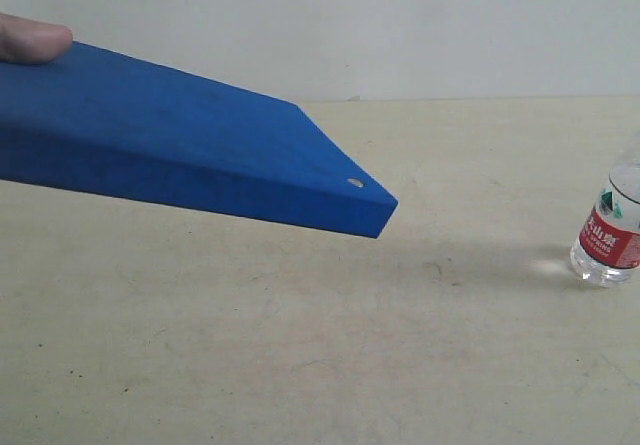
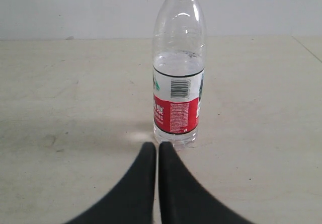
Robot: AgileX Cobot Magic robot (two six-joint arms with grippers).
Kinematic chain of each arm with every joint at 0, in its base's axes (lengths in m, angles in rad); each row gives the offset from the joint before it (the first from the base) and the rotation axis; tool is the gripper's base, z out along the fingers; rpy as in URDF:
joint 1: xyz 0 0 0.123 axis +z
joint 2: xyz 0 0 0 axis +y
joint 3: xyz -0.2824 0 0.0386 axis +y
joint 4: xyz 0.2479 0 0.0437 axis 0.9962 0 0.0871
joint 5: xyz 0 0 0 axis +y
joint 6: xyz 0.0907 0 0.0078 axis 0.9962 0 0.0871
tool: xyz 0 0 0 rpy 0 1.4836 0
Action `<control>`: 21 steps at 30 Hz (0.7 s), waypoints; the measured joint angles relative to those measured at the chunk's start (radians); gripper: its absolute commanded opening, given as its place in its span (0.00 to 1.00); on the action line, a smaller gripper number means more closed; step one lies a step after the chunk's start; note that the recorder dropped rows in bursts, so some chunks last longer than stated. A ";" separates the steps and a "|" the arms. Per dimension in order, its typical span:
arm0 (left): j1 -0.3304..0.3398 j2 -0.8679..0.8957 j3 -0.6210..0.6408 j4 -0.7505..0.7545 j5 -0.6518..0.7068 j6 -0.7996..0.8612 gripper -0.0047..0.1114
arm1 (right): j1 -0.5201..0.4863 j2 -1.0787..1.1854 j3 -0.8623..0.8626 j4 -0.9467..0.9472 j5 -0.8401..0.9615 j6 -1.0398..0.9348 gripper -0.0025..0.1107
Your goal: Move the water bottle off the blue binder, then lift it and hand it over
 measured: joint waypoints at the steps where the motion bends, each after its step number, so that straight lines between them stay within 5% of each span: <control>1: 0.000 0.000 0.000 0.002 0.005 0.007 0.08 | 0.000 0.000 0.000 0.000 0.000 0.000 0.02; 21: 0.000 0.000 0.000 0.002 0.015 0.021 0.08 | 0.000 0.000 0.000 0.000 0.000 -0.002 0.02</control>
